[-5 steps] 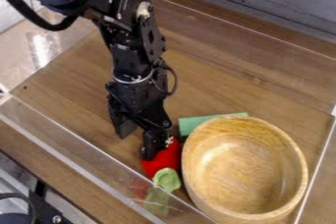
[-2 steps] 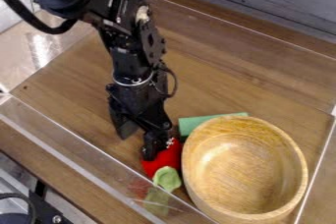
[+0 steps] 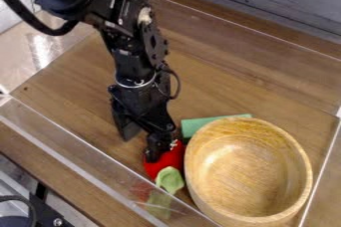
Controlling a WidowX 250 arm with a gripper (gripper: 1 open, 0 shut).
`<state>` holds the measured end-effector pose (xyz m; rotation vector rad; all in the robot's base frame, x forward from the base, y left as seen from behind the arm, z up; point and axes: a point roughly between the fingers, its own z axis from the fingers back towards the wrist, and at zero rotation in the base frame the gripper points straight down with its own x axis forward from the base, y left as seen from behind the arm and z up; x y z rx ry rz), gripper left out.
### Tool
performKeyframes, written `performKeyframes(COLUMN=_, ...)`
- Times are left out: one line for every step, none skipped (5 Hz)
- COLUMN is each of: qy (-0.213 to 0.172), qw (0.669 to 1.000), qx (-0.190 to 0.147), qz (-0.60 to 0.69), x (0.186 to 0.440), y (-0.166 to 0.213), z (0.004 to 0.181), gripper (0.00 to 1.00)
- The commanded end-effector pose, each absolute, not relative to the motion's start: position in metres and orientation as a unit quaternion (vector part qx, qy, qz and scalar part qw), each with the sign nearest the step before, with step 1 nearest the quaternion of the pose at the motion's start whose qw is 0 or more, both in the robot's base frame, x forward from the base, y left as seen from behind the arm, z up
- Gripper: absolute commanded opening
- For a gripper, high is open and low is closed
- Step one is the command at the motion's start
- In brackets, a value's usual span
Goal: Move the red object to the right side of the table
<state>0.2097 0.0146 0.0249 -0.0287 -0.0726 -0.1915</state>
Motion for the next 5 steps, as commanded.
performKeyframes(qy=-0.046, qw=0.995, qx=-0.009, qz=-0.093, x=0.2160, y=0.0139, z=0.0234, gripper=1.00)
performKeyframes(qy=-0.048, qw=0.995, qx=-0.008, qz=-0.092, x=0.2178, y=0.0143, z=0.0225, gripper=1.00)
performKeyframes(qy=-0.049, qw=0.995, qx=-0.007, qz=-0.091, x=0.2195, y=0.0151, z=0.0215, gripper=1.00)
performKeyframes(qy=-0.049, qw=0.995, qx=-0.009, qz=-0.089, x=0.2209, y=0.0147, z=0.0174, gripper=0.00)
performKeyframes(qy=-0.046, qw=0.995, qx=-0.008, qz=-0.087, x=0.2221, y=0.0144, z=0.0173, gripper=0.00)
